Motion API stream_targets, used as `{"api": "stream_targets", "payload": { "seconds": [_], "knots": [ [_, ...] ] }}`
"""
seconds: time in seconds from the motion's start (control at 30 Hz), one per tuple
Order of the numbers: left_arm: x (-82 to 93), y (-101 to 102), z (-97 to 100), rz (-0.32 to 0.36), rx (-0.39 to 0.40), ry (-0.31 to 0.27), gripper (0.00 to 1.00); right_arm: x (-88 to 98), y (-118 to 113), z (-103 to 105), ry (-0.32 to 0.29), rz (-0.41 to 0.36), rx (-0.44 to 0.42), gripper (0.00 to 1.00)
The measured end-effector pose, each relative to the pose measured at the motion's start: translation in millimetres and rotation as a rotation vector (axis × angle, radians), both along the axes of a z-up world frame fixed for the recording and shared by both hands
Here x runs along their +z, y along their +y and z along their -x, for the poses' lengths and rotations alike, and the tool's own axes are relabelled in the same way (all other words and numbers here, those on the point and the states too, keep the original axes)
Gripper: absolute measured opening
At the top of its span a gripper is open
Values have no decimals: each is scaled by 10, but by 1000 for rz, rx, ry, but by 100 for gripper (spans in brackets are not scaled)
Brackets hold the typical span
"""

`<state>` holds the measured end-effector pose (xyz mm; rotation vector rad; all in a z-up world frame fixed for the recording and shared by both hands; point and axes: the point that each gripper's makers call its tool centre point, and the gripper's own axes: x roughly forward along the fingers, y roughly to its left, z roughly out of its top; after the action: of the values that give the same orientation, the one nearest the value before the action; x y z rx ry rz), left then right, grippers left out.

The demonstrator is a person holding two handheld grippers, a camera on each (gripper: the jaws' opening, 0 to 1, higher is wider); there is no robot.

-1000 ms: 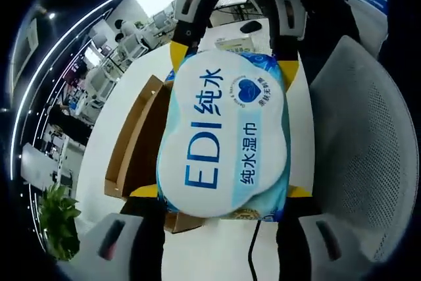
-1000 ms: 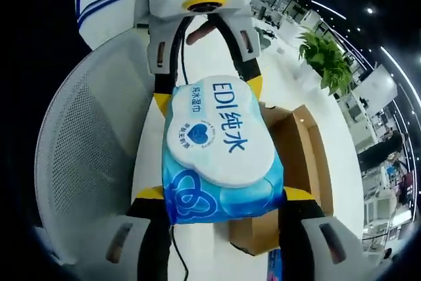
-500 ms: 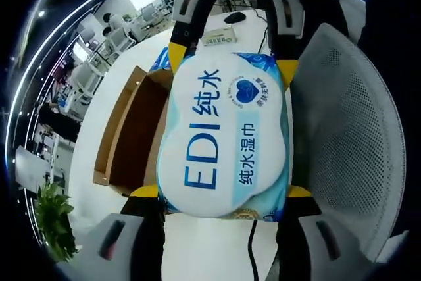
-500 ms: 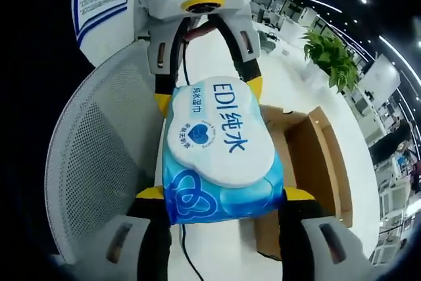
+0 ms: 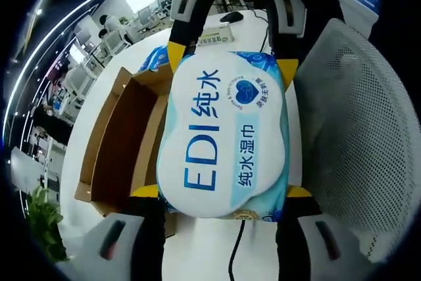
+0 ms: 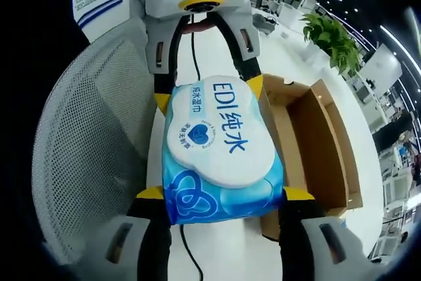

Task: Operate the shoe box by opening the lid, removing the specified soft item, and placing it in the target area until the item is outside and the box remains undamaged.

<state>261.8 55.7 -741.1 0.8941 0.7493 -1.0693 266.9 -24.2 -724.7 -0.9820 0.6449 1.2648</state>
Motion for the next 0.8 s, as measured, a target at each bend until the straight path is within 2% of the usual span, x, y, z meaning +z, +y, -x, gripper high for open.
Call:
{"api": "stream_targets", "payload": {
  "seconds": [0.17, 0.37, 0.5, 0.6, 0.8],
  "knots": [
    [-125, -74, -25, -7, -35, 48, 67, -151, -83, -5, 60, 1, -39, 63],
    [-224, -154, -84, -1, -47, 73, 66, -253, -171, -70, 82, 12, -46, 63],
    [-282, -184, -117, 31, -63, 100, 66, -334, -203, -92, 120, -5, -64, 63],
    [-345, -194, -127, 22, -69, 121, 66, -413, -203, -97, 149, 2, -70, 63],
    [-428, -189, -130, 29, -72, 134, 65, -474, -200, -93, 159, 5, -73, 63]
  ]
}}
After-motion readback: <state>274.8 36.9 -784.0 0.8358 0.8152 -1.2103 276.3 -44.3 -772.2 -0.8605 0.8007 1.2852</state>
